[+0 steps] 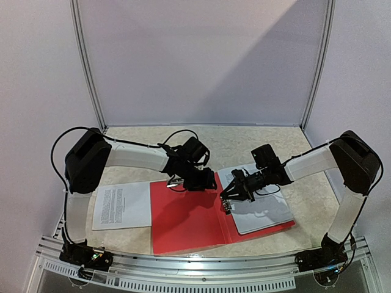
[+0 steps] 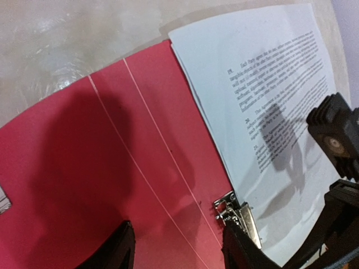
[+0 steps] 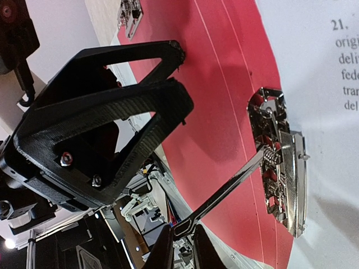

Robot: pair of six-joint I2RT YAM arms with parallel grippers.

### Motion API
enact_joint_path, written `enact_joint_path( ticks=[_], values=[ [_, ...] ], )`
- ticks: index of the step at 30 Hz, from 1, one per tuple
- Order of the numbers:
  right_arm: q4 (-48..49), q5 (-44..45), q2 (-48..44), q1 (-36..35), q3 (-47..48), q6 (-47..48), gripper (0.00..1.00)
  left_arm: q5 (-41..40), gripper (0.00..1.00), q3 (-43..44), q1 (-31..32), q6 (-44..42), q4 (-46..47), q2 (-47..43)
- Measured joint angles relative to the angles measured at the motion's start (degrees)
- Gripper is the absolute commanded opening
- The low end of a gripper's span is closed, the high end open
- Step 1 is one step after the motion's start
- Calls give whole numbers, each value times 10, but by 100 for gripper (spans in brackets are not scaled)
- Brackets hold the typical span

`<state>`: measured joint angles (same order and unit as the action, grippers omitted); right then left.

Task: Put the files into the folder
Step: Clamp the file with the spring clip on the folder.

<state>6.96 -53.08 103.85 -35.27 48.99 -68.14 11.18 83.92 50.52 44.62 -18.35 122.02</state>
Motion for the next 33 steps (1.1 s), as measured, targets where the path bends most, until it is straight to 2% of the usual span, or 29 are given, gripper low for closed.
enact_joint_path(
  ticks=[33],
  values=[
    [17,-12,0,-11,-17,-2,8,7,54,4,0,0,1,6]
  ],
)
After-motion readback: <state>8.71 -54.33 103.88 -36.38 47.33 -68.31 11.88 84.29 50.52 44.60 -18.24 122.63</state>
